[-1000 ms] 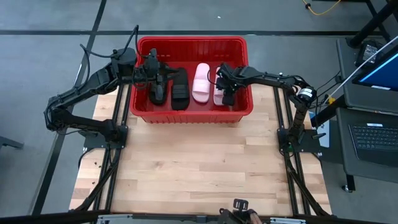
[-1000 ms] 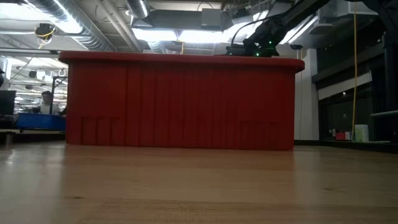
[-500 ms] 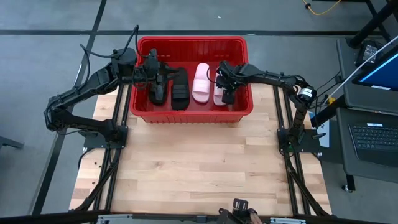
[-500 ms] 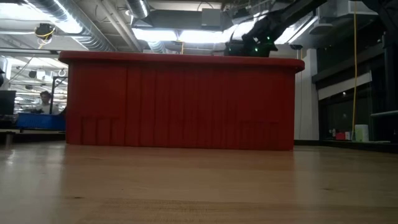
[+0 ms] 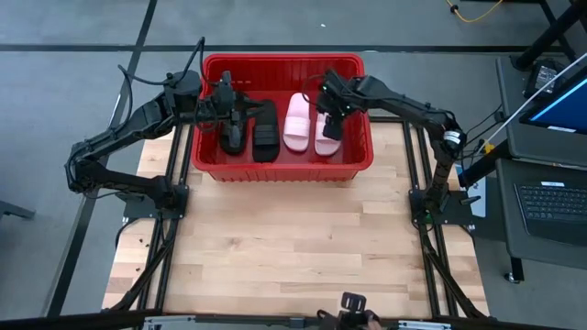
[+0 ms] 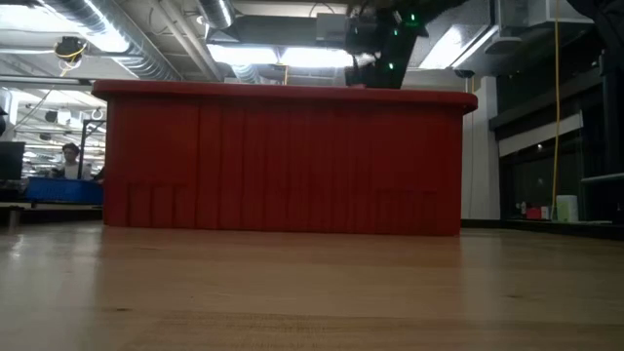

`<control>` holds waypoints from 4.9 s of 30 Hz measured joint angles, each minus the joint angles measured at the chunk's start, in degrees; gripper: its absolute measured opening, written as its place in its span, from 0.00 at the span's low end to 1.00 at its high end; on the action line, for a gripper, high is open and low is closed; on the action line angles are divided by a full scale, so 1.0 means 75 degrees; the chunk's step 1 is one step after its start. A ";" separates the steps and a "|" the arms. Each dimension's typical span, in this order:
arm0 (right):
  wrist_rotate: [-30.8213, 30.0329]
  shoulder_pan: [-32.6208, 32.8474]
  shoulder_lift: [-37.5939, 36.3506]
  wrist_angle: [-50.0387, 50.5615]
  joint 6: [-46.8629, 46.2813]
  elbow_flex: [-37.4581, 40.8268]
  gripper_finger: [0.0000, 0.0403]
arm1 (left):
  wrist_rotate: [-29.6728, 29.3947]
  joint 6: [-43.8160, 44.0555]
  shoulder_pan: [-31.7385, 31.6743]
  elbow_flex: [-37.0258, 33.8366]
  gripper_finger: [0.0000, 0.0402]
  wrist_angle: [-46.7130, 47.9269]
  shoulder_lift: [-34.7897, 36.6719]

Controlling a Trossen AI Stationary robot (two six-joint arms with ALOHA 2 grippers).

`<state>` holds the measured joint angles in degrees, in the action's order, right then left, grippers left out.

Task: Pick and place slides into bin
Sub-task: Return to Home Position

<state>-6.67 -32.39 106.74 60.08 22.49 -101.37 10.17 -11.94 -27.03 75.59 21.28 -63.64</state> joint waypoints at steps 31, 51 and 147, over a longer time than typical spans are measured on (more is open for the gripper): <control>0.0968 0.1041 -0.0470 0.1470 -0.0999 -0.3711 0.00 | -0.2177 0.0441 0.0384 -0.2107 0.00 -0.0057 0.3097; 0.2268 0.1975 -0.3380 -0.5604 -0.2335 0.3254 0.00 | -0.2629 0.0836 0.0600 -0.6163 0.00 -0.1894 0.7241; 0.2223 0.1983 -0.9709 -0.7257 -0.3742 0.8062 0.01 | -0.1606 0.1361 0.2885 -0.9612 0.00 -0.4570 0.7519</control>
<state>10.01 -17.52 33.92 5.65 -5.57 -40.91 -1.87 -1.74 -5.39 3.50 -13.00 -7.25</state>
